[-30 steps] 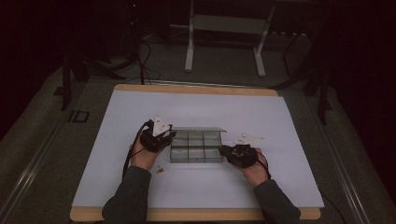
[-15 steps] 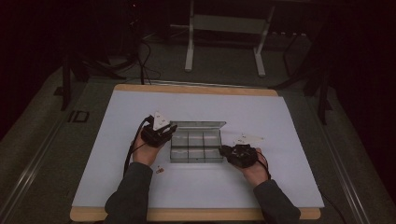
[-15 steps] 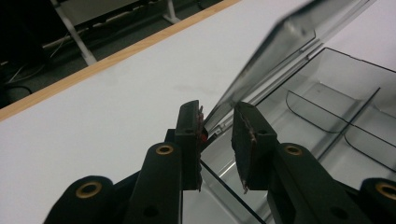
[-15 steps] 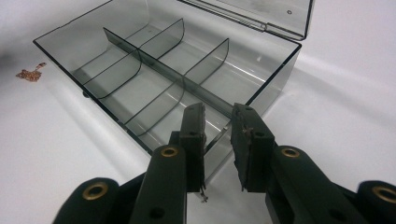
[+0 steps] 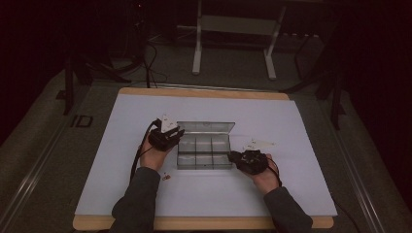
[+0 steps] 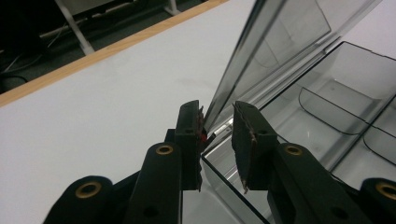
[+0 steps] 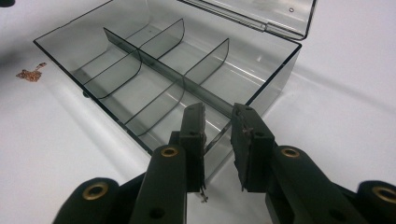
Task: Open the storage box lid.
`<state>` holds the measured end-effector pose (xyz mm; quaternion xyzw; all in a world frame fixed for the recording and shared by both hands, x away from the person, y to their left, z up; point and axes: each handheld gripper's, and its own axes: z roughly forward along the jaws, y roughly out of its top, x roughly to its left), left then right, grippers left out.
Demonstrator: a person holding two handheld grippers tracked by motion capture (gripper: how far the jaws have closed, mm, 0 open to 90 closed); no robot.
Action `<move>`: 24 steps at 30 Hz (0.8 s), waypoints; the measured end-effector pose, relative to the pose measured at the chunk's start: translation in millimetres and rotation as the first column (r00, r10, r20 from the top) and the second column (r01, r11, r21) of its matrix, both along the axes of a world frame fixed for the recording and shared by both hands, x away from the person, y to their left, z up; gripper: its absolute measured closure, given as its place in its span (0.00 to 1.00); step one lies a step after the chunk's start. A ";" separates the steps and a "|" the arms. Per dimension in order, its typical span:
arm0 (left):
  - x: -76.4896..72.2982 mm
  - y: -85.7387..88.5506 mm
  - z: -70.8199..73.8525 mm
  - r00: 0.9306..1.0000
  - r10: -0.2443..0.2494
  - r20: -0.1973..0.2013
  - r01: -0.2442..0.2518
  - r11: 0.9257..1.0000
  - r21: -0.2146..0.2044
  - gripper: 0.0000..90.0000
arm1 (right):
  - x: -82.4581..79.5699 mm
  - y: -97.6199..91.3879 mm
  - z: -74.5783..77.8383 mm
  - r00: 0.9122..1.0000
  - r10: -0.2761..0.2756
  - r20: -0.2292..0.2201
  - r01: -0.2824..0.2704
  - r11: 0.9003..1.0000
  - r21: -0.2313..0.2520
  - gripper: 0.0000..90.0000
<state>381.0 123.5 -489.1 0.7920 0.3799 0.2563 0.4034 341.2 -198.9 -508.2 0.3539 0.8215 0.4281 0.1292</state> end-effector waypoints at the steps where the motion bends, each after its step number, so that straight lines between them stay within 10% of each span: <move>1: 0.9 0.0 -0.7 1.000 0.000 -0.002 0.000 1.000 -0.002 0.81 | 0.0 0.0 0.0 1.000 0.000 0.000 0.000 1.000 0.000 0.83; 24: 15.4 -1.4 -3.7 0.999 0.029 -0.024 -0.030 0.999 -0.019 0.81 | 0.3 -0.2 -0.4 1.000 0.001 -0.001 -0.001 1.000 0.001 0.83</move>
